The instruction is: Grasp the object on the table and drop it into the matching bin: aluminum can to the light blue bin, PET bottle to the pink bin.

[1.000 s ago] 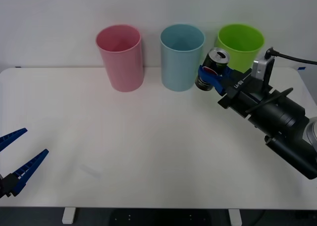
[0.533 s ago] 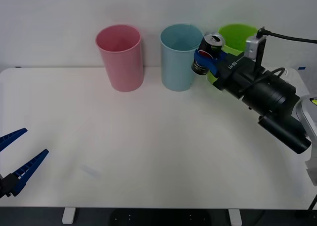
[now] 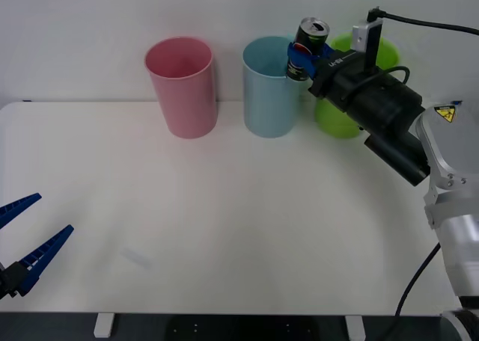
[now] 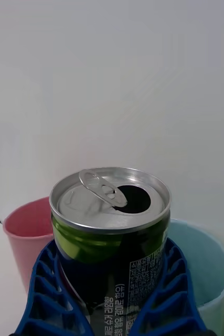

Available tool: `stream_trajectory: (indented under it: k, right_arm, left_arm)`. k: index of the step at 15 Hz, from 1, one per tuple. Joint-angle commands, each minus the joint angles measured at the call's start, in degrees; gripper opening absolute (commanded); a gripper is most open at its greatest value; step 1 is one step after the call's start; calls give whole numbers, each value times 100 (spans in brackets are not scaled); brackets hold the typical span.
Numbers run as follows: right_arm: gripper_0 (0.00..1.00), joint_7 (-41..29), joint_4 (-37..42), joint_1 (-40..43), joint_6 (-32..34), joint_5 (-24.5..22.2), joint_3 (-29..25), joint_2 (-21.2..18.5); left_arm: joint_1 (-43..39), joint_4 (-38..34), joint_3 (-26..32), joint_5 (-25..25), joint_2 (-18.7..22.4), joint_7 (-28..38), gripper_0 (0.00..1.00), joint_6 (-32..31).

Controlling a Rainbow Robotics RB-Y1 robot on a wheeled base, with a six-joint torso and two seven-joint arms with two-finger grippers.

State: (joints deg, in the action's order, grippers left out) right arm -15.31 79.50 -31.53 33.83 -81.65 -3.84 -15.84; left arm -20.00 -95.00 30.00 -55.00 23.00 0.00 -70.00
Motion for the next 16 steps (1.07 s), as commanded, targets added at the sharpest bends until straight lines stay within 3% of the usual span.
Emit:
stream_trajectory:
  k: [1,9,16]
  right_arm:
    - [0,37,-558,-477,1,-141,-161,81]
    - [0,336,-2079,-1567,-113,-184,-381,177]
    - [0,582,-3072,-2367,-183,-914,-1075,652]
  left_arm:
    - [0,0,0,0,0,0,100,0]
    - [0,0,0,0,0,0,100,0]
    - [0,0,0,0,0,0,100,0]
